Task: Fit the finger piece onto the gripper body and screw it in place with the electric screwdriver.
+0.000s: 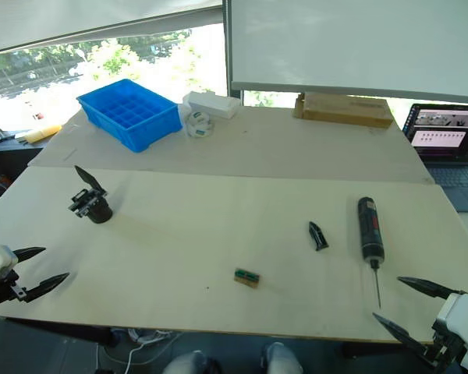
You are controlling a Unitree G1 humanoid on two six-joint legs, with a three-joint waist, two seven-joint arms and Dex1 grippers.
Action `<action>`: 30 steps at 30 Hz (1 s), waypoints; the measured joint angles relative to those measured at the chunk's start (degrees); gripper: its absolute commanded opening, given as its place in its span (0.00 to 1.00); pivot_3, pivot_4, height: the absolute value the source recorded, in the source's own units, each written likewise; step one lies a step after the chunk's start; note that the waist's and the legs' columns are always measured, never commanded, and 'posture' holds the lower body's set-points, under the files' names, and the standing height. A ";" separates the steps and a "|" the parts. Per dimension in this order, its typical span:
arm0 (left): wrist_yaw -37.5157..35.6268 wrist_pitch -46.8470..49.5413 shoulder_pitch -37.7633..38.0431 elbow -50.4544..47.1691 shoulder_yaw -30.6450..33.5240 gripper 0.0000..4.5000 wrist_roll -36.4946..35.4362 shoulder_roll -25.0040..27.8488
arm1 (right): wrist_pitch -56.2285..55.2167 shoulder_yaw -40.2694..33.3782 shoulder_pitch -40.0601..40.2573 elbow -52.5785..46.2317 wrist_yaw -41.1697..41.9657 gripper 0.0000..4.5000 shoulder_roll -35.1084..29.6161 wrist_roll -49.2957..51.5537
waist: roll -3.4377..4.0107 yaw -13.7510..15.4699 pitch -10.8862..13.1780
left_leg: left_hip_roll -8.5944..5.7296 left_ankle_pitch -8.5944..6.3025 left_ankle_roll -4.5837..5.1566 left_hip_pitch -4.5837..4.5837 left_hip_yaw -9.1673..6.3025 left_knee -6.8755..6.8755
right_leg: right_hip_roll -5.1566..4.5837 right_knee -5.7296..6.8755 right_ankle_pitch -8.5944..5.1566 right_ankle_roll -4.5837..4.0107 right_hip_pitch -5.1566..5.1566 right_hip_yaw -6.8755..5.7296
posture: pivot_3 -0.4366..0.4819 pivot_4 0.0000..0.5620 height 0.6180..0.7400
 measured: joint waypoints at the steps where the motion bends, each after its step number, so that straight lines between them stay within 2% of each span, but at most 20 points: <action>1: 0.00 0.00 0.00 0.00 0.00 1.00 0.00 0.00 | 0.00 0.00 0.00 0.00 0.00 0.98 0.00 0.00 | 0.00 0.00 0.00 | 0.00 0.00 0.00 0.00 0.00 0.00 | 0.00 0.00 0.00 0.00 0.00 0.00 | 0.48 0.27 1.00; 3: -0.06 4.44 1.14 -1.55 2.06 1.00 -3.50 -0.96 | 1.58 1.65 -2.16 -1.90 -0.89 0.98 0.17 1.34 | -0.01 -0.30 0.00 | 0.03 0.04 0.04 0.02 0.01 0.00 | 0.01 0.03 0.00 0.00 -0.02 0.02 | 0.48 0.27 1.00; 7: 2.40 13.04 2.57 -7.47 7.06 1.00 -11.03 -5.30 | 5.41 8.63 -9.00 -11.79 -3.96 0.98 2.64 7.19 | -0.01 -0.97 0.00 | 0.06 0.11 -0.03 0.05 -0.02 0.00 | 0.01 0.12 0.00 0.00 -0.01 0.06 | 0.48 0.27 1.00; 14: 17.25 14.62 6.56 -10.77 14.13 1.00 -12.15 -17.77 | 8.02 18.68 -16.93 -19.71 -10.67 0.98 8.52 9.06 | -0.09 -0.34 -0.04 | 0.05 0.13 0.03 0.03 -0.02 0.08 | 0.04 0.10 0.18 -0.31 0.06 0.03 | 0.48 0.27 1.00; 16: 19.91 14.78 7.20 -11.46 14.55 1.00 -12.12 -19.76 | 8.67 20.45 -17.89 -20.86 -11.96 0.98 8.91 8.89 | -0.17 0.15 -0.08 | 0.02 0.09 -0.01 0.02 -0.03 0.10 | 0.03 0.10 0.19 -0.31 0.07 -0.01 | 0.48 0.27 1.00; 19: 22.07 15.08 7.16 -13.05 13.08 1.00 -11.68 -21.42 | 9.02 22.25 -18.79 -21.51 -12.97 0.98 8.91 7.94 | -0.30 0.66 -0.16 | -0.01 0.04 -0.06 0.01 -0.03 0.12 | 0.03 0.09 0.19 -0.30 0.09 -0.03 | 0.48 0.27 1.00; 30: 27.08 18.66 -10.04 -11.15 0.61 1.00 -5.15 -19.92 | 9.03 23.61 -21.74 -20.00 -13.40 0.98 8.46 5.84 | -0.41 -0.06 -0.23 | -0.04 0.32 0.33 0.04 0.03 0.14 | 0.34 0.17 0.28 -0.44 0.10 -0.04 | 0.48 0.27 1.00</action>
